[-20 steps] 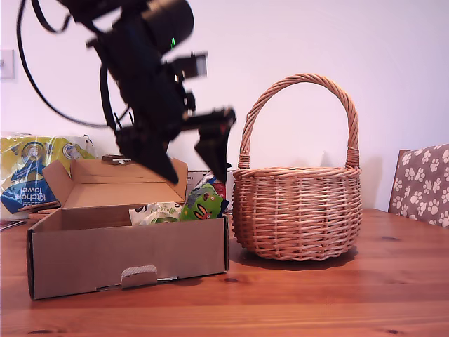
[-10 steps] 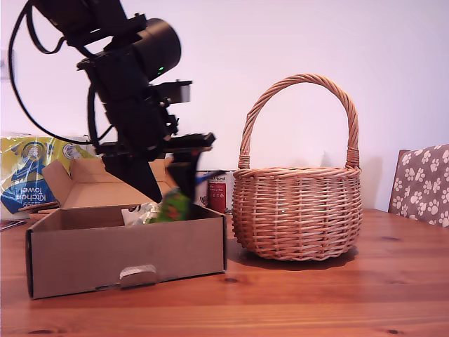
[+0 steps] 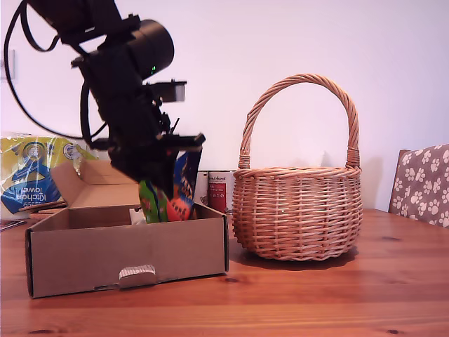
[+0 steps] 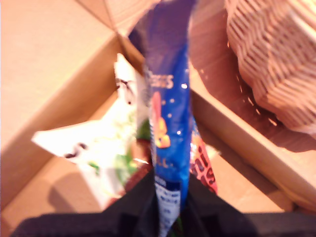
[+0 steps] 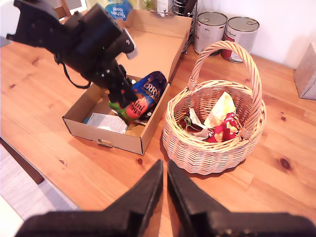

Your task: Move the bags of Easter eggs from the cardboard box on the left into the woven basket on the right side.

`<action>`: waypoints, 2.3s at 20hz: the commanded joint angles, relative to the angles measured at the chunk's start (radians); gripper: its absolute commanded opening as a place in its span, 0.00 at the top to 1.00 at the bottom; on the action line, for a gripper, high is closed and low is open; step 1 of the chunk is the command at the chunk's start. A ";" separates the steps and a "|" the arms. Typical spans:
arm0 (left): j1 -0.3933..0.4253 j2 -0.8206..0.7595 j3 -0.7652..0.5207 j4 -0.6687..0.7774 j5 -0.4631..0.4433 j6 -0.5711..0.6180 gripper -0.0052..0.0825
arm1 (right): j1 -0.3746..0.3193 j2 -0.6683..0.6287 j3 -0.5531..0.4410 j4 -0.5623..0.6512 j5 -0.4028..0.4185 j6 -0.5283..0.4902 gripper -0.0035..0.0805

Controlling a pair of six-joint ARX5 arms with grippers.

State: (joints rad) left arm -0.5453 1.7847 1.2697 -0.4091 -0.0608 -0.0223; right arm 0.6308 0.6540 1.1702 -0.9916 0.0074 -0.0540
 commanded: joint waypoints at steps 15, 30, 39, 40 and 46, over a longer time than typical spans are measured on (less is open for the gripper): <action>-0.097 -0.156 0.021 0.372 0.439 0.028 0.90 | 0.004 -0.002 -0.005 -0.005 -0.001 0.000 0.97; -0.112 0.140 0.021 0.620 0.386 0.100 0.87 | 0.004 -0.005 -0.005 -0.024 -0.001 0.000 0.97; -0.126 0.131 0.048 0.671 0.366 0.075 0.37 | 0.004 -0.005 -0.005 -0.036 0.003 0.005 0.97; -0.126 0.124 0.056 0.660 0.366 0.075 0.42 | 0.004 -0.005 -0.005 -0.041 0.005 0.005 0.97; -0.126 -0.006 0.068 0.496 0.367 0.075 0.96 | 0.004 0.004 -0.005 -0.042 0.037 0.004 0.97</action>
State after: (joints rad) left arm -0.6678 1.8206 1.3186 0.0975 0.3046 0.0563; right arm 0.6308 0.6552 1.1702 -1.0359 0.0406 -0.0517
